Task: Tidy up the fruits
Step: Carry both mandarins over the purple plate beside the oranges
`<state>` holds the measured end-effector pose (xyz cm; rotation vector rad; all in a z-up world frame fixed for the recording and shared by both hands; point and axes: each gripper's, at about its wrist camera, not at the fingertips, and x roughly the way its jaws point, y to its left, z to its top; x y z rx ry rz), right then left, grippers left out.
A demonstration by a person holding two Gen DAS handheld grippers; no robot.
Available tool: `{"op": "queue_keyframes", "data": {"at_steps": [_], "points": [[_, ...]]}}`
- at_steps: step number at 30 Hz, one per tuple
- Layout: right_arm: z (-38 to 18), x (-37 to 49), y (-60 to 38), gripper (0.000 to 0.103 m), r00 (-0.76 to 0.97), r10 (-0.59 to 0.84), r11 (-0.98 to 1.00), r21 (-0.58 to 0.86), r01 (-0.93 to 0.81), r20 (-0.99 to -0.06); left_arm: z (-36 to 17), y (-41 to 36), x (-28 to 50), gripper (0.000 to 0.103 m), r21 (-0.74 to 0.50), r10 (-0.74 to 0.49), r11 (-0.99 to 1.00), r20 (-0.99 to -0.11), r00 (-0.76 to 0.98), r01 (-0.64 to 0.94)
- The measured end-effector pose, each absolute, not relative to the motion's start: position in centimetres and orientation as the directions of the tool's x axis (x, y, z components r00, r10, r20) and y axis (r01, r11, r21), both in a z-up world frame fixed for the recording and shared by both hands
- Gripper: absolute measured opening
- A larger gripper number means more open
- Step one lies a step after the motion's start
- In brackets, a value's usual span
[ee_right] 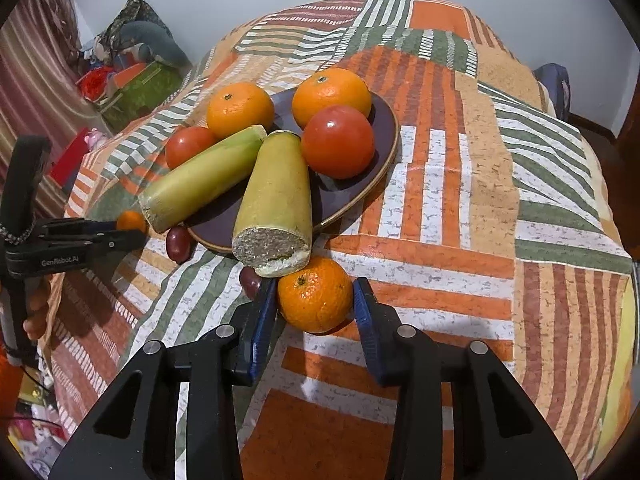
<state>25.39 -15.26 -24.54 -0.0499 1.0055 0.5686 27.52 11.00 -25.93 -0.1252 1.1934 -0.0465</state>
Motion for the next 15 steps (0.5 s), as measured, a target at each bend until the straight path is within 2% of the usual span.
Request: {"op": "queue_keyframes", "data": {"at_steps": [15], "points": [[-22.6,24.6,-17.5,0.035,0.458,0.396,0.879,0.185,-0.439,-0.796,-21.7,9.7,26.1,0.035,-0.114,-0.103,0.994,-0.883,0.458,0.004]]}}
